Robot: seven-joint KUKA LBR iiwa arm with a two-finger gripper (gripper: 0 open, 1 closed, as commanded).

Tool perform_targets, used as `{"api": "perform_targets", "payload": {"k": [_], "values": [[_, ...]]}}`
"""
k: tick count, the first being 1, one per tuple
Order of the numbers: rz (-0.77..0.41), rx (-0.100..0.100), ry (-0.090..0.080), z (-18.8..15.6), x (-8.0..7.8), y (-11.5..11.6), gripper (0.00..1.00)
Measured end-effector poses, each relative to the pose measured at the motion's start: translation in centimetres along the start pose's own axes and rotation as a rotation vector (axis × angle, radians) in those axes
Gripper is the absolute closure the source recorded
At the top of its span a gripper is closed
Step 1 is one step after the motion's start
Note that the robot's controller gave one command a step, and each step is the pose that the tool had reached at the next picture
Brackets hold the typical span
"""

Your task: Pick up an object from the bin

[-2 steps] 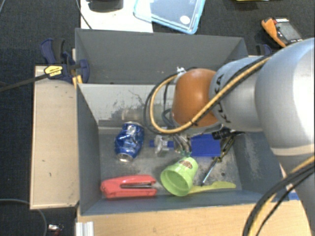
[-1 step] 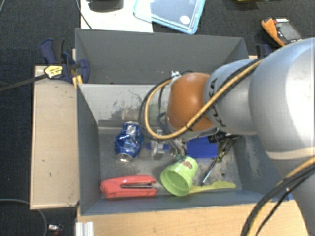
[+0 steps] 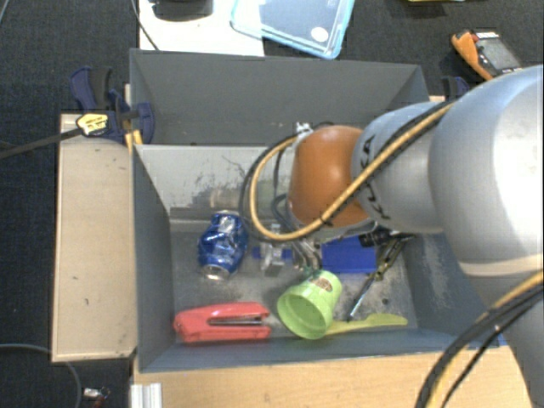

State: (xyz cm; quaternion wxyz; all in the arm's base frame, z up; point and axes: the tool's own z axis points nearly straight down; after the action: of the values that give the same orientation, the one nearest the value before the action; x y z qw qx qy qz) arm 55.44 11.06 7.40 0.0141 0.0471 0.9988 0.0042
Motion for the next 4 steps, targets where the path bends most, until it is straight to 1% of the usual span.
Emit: {"api": "perform_targets", "payload": {"k": [1, 2, 3, 4], "values": [[0.001, 0.001, 0.005, 0.2, 0.2, 0.0, 0.00], [0.001, 0.000, 0.005, 0.2, 0.2, 0.0, 0.00], [-0.034, 0.001, 0.007, 0.2, -0.7, 0.0, 0.00], [-0.440, -0.003, 0.005, 0.3, 1.6, 6.1, 1.00]]}}
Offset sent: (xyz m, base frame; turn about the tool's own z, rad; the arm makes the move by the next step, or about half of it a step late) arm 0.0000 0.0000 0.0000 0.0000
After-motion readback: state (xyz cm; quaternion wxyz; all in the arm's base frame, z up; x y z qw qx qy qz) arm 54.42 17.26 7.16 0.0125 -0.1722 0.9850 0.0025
